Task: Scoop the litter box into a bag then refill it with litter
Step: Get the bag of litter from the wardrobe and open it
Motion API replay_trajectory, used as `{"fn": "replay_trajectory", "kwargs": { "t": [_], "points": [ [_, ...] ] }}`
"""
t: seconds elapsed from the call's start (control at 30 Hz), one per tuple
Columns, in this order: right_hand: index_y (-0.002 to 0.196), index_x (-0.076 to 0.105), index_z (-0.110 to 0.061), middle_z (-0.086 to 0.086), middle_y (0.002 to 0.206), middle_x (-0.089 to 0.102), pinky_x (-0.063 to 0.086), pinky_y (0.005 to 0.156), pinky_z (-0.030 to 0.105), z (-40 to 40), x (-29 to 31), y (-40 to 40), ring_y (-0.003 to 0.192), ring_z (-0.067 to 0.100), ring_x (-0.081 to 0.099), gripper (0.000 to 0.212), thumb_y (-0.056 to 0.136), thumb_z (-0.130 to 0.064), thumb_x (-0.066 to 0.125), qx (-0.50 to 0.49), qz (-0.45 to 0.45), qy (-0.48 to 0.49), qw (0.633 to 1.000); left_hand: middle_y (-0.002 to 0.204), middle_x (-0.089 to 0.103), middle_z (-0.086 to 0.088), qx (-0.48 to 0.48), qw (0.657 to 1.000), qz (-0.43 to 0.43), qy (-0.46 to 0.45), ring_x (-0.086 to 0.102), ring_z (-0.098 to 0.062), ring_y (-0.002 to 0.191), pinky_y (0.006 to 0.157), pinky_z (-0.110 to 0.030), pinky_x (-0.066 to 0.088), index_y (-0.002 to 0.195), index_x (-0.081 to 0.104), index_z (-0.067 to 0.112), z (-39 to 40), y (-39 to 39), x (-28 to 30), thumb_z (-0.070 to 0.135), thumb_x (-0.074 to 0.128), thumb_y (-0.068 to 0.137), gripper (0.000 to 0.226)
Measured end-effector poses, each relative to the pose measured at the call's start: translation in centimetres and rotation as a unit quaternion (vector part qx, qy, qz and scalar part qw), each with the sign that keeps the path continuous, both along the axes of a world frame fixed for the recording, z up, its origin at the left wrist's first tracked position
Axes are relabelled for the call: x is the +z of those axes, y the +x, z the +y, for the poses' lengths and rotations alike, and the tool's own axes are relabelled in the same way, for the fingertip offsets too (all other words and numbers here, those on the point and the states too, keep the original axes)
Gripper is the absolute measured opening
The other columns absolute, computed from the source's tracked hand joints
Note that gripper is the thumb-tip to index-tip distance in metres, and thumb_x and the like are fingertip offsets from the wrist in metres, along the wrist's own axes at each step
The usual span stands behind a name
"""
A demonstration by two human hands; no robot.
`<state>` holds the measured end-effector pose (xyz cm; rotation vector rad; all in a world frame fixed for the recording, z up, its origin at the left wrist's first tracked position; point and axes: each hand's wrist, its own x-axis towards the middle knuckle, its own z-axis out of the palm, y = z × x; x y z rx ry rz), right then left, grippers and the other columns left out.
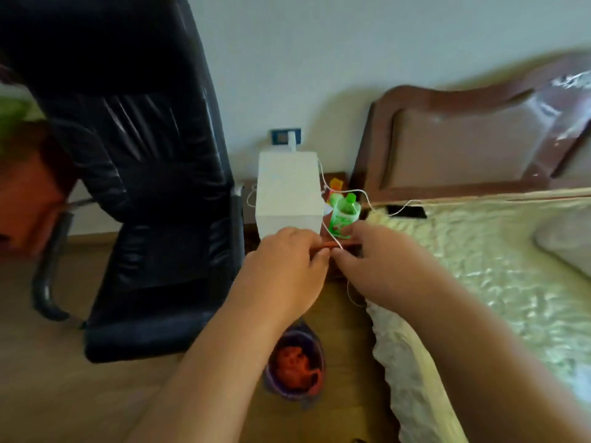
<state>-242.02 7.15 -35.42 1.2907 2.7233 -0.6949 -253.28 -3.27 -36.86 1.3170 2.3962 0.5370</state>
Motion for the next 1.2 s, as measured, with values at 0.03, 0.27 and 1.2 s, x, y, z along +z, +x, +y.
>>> {"fn": "replay_trajectory", "kwargs": {
  "t": [0.03,0.27,1.2],
  "points": [
    [0.141,0.049,-0.037,-0.008,0.131,0.063,0.055,0.094,0.039,-0.1,3.6,1.0,0.113,0.017,0.063,0.051,0.093,-0.055,0.052,0.001,0.016,0.019,1.0,0.143,0.056,0.012,0.0,1.0,0.014,0.015,0.055,-0.009,0.123,0.107,-0.043,0.05,0.138,0.056,0.04,0.2,0.7,3.5,0.052,0.048,0.103,0.038],
    [0.141,0.047,-0.036,-0.006,0.14,0.055,0.05,0.096,0.041,-0.9,22.7,9.4,0.122,0.019,0.056,0.052,0.094,-0.058,0.05,-0.029,0.1,0.125,0.987,0.15,0.052,0.009,-0.03,0.988,0.104,0.107,0.05,-0.016,0.133,0.11,-0.043,0.045,0.144,0.052,0.038,0.0,5.8,22.6,0.057,0.043,0.103,0.046],
    [0.144,0.04,-0.038,-0.011,0.149,0.048,0.046,0.104,0.043,-3.1,27.5,29.3,0.132,0.019,0.05,0.06,0.092,-0.067,0.046,-0.343,0.037,0.199,0.917,0.156,0.04,0.019,-0.283,0.945,0.125,0.111,0.037,-0.013,0.143,0.112,-0.046,0.04,0.151,0.041,0.04,7.5,17.8,27.7,0.065,0.033,0.096,0.061]
  ]
}}
